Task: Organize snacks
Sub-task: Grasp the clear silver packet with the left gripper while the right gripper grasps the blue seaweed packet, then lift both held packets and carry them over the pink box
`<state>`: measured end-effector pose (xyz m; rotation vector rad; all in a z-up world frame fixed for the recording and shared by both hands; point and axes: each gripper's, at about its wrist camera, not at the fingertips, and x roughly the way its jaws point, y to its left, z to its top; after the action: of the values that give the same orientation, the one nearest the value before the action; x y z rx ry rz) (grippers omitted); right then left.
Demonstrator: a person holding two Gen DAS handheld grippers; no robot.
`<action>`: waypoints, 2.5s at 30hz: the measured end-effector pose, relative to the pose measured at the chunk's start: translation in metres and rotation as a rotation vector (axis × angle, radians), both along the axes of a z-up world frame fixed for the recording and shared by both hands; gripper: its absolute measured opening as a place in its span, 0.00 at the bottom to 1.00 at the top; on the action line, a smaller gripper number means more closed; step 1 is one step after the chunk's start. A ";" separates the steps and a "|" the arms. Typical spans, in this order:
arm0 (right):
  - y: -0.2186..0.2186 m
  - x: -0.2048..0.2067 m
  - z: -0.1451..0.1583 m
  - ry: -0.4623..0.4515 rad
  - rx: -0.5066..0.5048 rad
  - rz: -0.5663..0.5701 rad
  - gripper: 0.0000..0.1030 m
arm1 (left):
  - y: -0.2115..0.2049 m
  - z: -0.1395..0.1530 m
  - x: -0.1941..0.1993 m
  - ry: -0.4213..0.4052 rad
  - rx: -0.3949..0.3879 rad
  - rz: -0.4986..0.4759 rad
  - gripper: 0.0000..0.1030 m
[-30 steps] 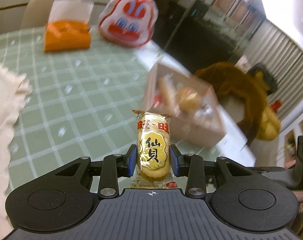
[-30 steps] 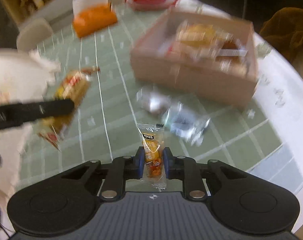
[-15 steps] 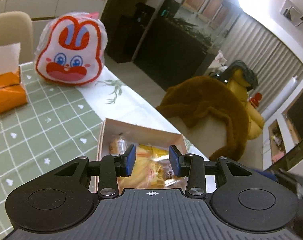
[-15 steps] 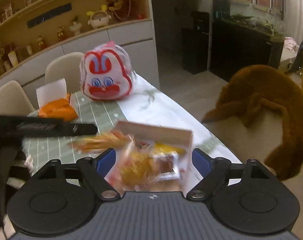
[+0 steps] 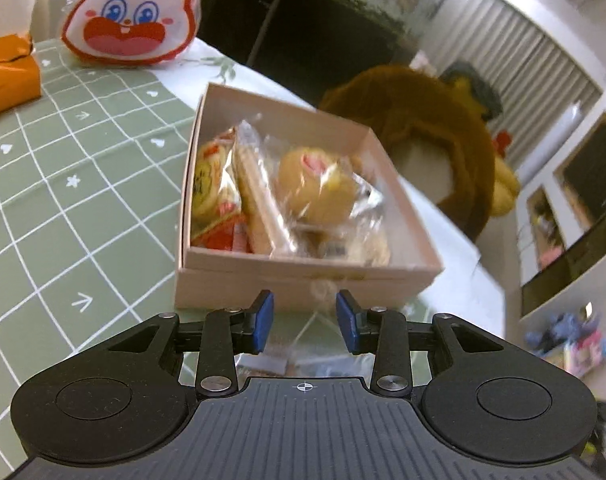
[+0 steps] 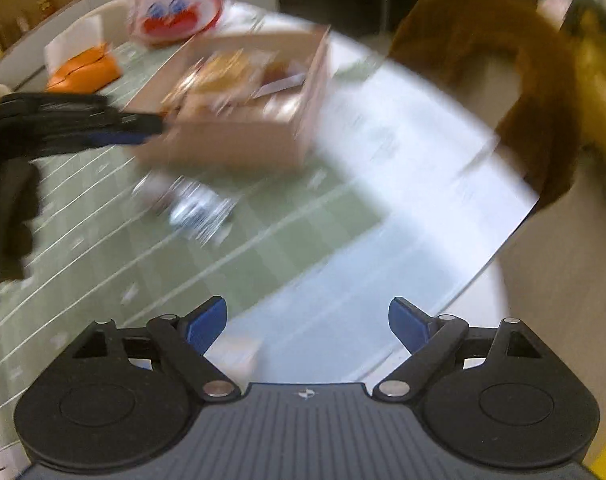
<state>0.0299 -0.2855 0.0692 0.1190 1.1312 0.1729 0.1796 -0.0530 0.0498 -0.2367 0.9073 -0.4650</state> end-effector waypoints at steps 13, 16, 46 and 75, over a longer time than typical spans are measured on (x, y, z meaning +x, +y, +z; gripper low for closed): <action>0.073 -0.048 -0.036 0.116 -0.059 0.149 0.89 | -0.026 -0.025 0.007 0.048 0.155 -0.118 0.37; 0.079 -0.051 -0.033 0.093 -0.039 0.175 0.88 | -0.018 -0.025 -0.008 0.056 0.170 -0.140 0.37; 0.051 -0.010 -0.045 -0.032 -0.159 -0.056 1.00 | -0.032 -0.024 -0.060 -0.067 0.323 -0.250 0.43; 0.079 -0.032 -0.031 -0.059 -0.126 -0.014 0.82 | 0.017 -0.018 -0.141 0.080 0.176 -0.082 0.41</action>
<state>-0.0025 -0.2067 0.0384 0.0096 1.0789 0.0922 0.0382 -0.0357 0.0320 -0.0585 1.0333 -0.4511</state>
